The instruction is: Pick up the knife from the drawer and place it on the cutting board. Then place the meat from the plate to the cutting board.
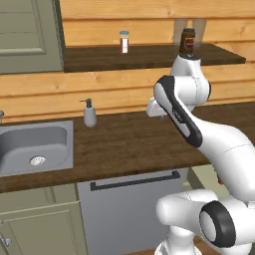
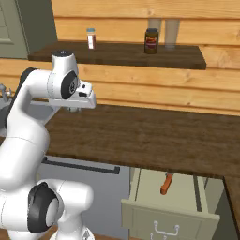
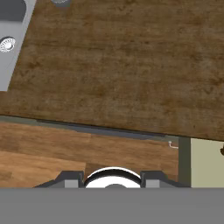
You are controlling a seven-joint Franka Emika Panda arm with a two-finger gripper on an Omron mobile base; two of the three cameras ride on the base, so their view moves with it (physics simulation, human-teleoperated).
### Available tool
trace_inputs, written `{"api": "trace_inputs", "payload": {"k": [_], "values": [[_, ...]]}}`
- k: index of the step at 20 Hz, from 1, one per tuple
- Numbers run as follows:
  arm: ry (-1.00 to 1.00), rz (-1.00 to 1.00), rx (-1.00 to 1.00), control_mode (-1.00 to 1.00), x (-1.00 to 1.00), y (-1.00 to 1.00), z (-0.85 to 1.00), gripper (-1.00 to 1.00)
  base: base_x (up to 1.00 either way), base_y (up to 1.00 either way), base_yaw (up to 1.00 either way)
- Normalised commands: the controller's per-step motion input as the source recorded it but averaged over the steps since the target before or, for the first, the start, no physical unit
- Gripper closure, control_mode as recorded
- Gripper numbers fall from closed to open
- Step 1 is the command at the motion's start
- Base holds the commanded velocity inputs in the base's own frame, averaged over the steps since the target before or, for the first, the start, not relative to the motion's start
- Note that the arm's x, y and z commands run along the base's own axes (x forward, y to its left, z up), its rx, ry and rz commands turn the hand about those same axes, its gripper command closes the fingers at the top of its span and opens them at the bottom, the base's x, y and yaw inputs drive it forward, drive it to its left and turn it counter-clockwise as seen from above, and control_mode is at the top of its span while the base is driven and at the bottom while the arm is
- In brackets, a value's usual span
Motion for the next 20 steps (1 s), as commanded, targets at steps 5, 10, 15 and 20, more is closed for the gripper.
{"api": "trace_inputs", "payload": {"k": [5,10,15,20], "values": [[-0.01,0.0,0.03,-1.0,-0.12,-0.25,-0.02,-1.0,0.0,0.0,0.0],[0.02,-0.13,0.01,-1.0,-0.04,-0.19,-0.11,-1.0,0.0,0.0,0.0],[0.16,-0.16,0.0,-1.0,0.0,-0.01,-0.18,-1.0,0.0,0.0,0.0],[0.0,0.0,0.01,1.0,-0.04,0.0,-0.03,-1.0,-0.44,0.01,-0.16]]}}
